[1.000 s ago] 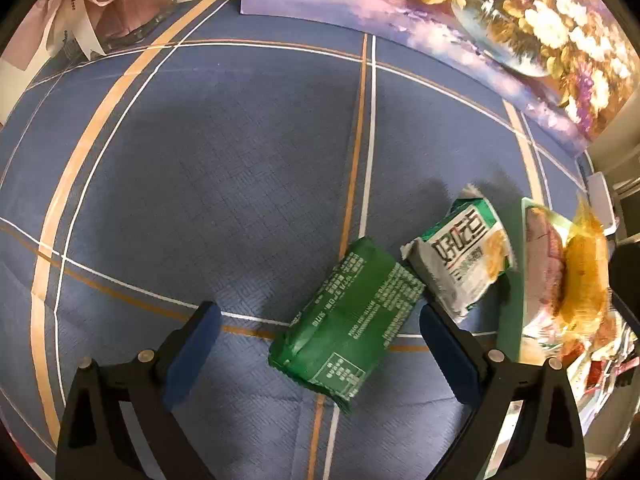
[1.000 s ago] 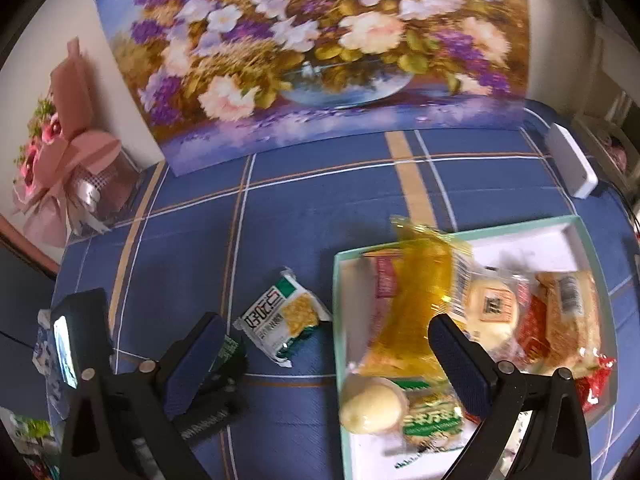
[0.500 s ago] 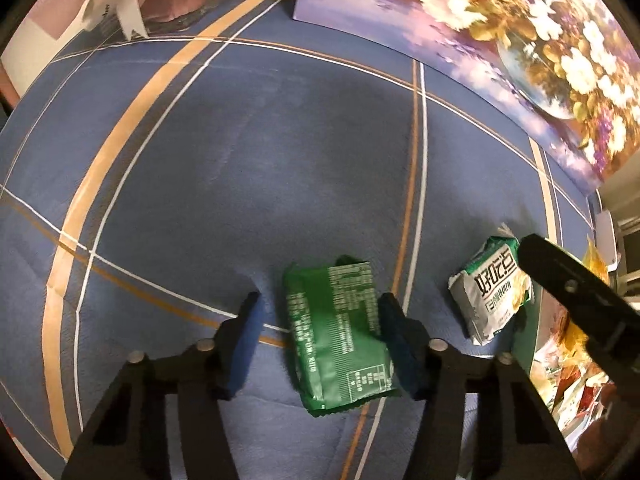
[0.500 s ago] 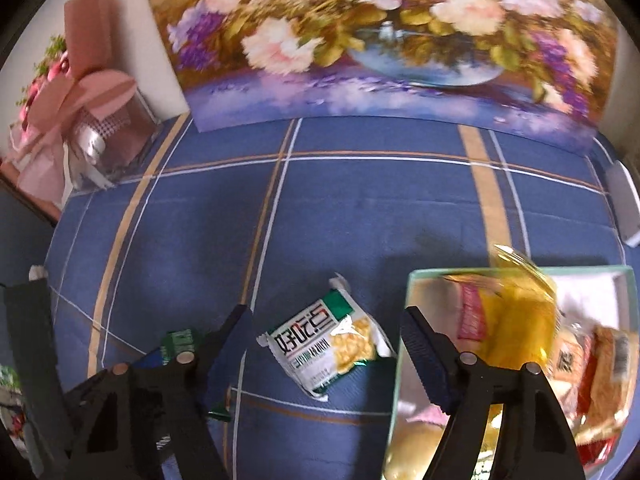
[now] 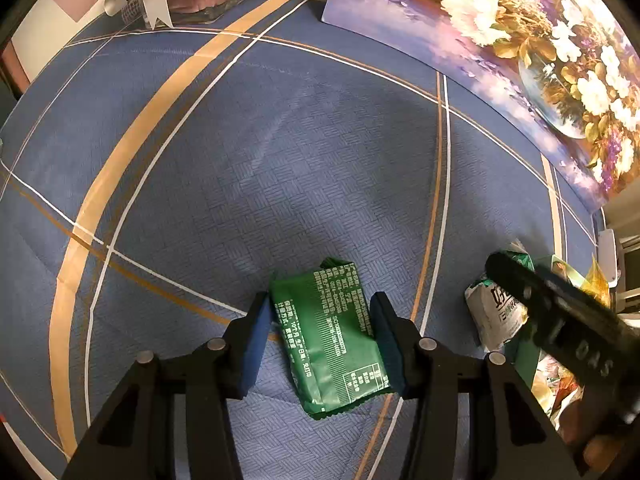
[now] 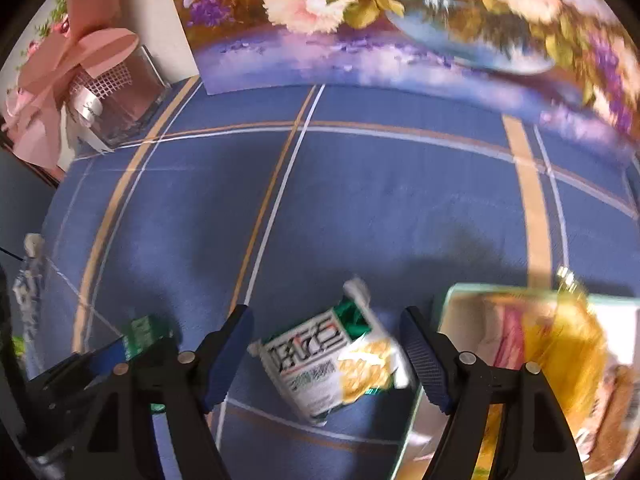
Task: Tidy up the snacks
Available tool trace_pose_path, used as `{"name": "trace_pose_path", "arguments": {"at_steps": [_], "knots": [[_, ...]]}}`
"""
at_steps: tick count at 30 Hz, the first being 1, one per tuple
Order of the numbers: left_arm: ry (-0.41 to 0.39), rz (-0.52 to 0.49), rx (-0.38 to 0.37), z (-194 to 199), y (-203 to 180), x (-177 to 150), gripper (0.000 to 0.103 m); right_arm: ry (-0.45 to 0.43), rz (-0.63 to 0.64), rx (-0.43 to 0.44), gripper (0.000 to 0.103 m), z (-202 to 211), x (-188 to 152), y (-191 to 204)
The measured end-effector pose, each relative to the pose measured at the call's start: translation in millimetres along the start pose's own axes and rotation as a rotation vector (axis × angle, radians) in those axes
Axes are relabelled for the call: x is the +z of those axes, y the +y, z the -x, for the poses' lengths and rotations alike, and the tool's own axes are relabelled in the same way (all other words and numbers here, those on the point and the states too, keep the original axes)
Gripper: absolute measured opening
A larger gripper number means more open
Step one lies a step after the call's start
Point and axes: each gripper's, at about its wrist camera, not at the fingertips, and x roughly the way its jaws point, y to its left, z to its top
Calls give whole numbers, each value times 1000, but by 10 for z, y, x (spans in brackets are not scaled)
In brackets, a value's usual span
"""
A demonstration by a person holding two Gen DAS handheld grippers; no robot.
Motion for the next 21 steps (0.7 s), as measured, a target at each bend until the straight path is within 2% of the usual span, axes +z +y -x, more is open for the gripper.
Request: {"name": "trace_pose_path", "arguments": {"at_steps": [7, 21], "knots": [[8, -5, 4, 10, 6, -26, 52, 22, 32, 5, 78, 9, -201, 89], [7, 8, 27, -27, 27, -15, 50, 45, 66, -168, 74, -198, -305, 251]]}}
